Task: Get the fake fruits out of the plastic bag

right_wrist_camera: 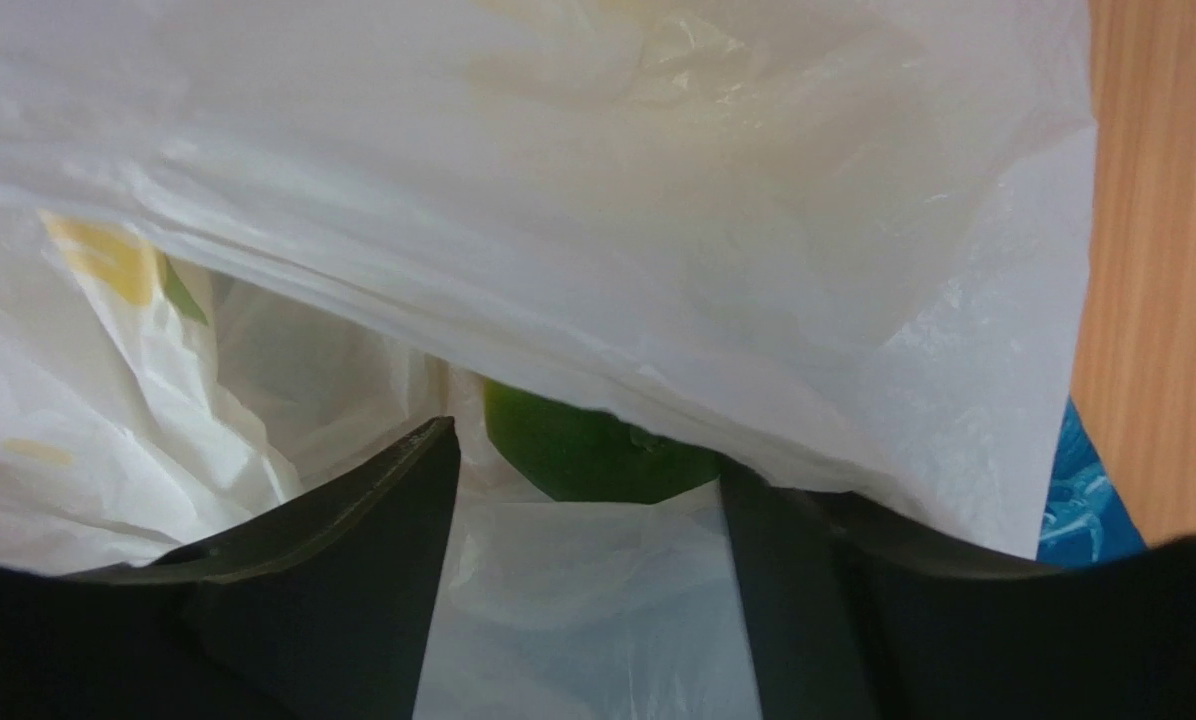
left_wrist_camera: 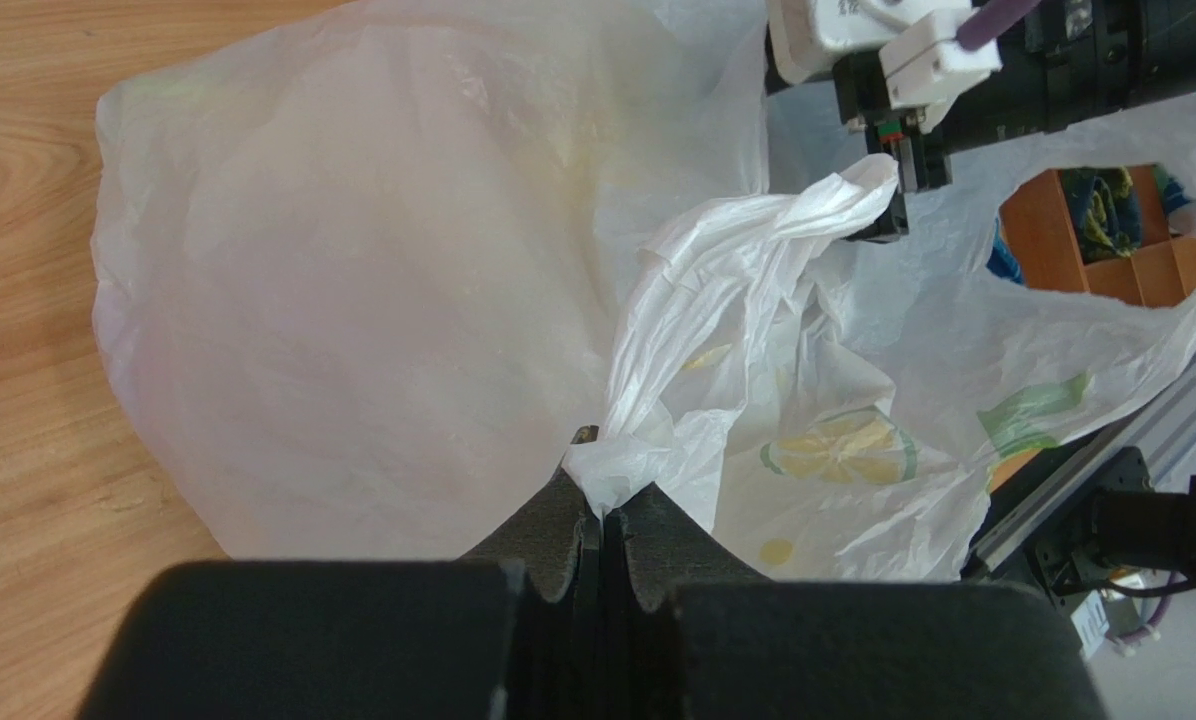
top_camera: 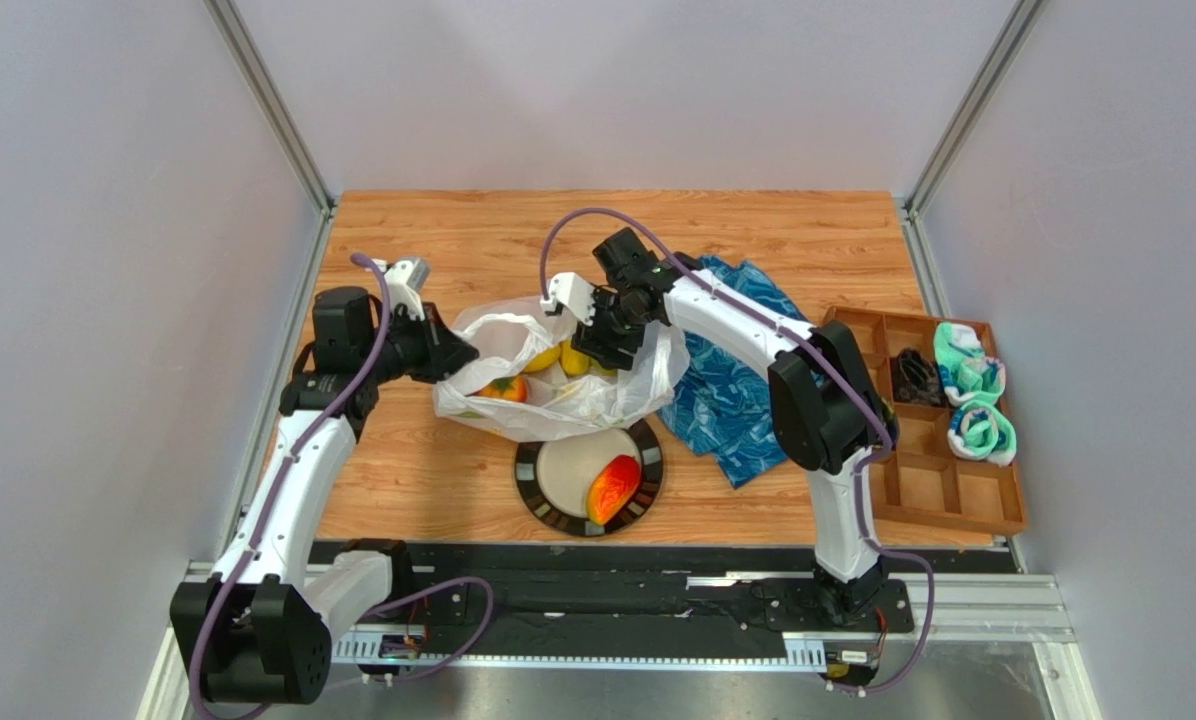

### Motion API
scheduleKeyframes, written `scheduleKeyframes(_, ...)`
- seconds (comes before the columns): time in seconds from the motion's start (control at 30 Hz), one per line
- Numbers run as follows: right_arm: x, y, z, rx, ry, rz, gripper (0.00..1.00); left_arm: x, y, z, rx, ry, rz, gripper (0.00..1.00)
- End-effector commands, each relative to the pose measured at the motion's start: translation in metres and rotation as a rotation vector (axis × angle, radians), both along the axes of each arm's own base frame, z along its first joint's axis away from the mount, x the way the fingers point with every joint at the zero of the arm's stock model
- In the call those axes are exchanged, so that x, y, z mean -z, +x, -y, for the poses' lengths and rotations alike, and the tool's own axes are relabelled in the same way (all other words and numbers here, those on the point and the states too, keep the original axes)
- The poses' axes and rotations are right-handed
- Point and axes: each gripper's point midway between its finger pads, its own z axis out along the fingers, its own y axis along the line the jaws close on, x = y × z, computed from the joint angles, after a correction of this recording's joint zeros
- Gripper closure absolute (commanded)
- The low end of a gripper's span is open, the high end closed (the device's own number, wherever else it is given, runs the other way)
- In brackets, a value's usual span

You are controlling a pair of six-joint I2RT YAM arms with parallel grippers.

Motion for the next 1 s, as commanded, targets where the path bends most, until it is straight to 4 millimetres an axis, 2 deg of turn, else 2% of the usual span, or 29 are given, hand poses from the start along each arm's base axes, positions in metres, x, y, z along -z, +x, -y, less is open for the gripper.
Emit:
scheduleKeyframes(0.0, -0.02, 0.02, 0.003, 0.022, -0.001, 0.074, 0.26, -0.008, -0.003, 0.003, 0.015, -0.022, 0.039, 1.0)
scheduleKeyframes(0.07, -0.01, 0.023, 0.007, 0.018, -0.031, 0.075, 0.19, -0.004, -0.004, 0.002, 0.014, -0.018, 0.031, 1.0)
scheduleKeyframes(0.2, 0.006, 0.026, 0.011, 0.007, -0.087, 0.037, 0.16, 0.0, -0.002, 0.003, 0.017, -0.022, 0.026, 1.0)
scheduleKeyframes(0.27, 0.017, 0.02, 0.011, -0.01, -0.099, -0.013, 0.15, -0.002, -0.001, 0.003, 0.021, -0.018, 0.029, 1.0)
scheduleKeyframes(0.3, 0.014, 0.023, 0.01, -0.01, -0.097, -0.01, 0.15, -0.003, -0.001, 0.002, 0.021, -0.013, 0.032, 1.0)
scheduleKeyframes(0.37, 0.022, 0.021, 0.012, -0.028, -0.124, -0.034, 0.15, -0.006, 0.0, 0.002, 0.022, -0.007, 0.039, 1.0)
scheduleKeyframes(0.57, 0.019, 0.025, 0.013, -0.024, -0.14, -0.035, 0.19, -0.007, 0.001, 0.003, 0.02, -0.017, 0.046, 1.0)
scheduleKeyframes(0.6, 0.018, 0.024, 0.014, -0.029, -0.14, -0.034, 0.2, -0.007, 0.001, 0.002, 0.017, -0.016, 0.048, 1.0)
scheduleKeyframes(0.63, 0.016, 0.02, 0.013, -0.041, -0.132, -0.037, 0.26, -0.006, 0.001, 0.002, 0.015, -0.02, 0.042, 1.0)
scheduleKeyframes(0.7, 0.01, 0.018, 0.011, -0.054, -0.106, -0.04, 0.35, -0.007, 0.002, 0.002, 0.012, -0.019, 0.051, 1.0)
scheduleKeyframes(0.73, -0.001, 0.016, 0.006, -0.063, -0.066, -0.039, 0.43, -0.006, 0.001, 0.002, 0.01, -0.018, 0.049, 1.0)
scheduleKeyframes(0.77, -0.006, 0.014, 0.004, -0.054, -0.043, -0.044, 0.46, -0.006, 0.002, 0.001, 0.006, -0.016, 0.052, 1.0)
scheduleKeyframes(0.9, -0.049, 0.01, -0.011, -0.037, 0.088, -0.015, 0.51, -0.007, 0.002, 0.001, 0.003, -0.021, 0.057, 1.0)
scheduleKeyframes(0.93, -0.07, 0.007, -0.017, -0.04, 0.144, 0.002, 0.52, -0.007, 0.002, 0.002, 0.003, -0.024, 0.055, 1.0)
scheduleKeyframes(0.97, -0.079, 0.005, -0.019, -0.036, 0.172, 0.003, 0.52, -0.008, 0.002, 0.002, 0.005, -0.028, 0.059, 1.0)
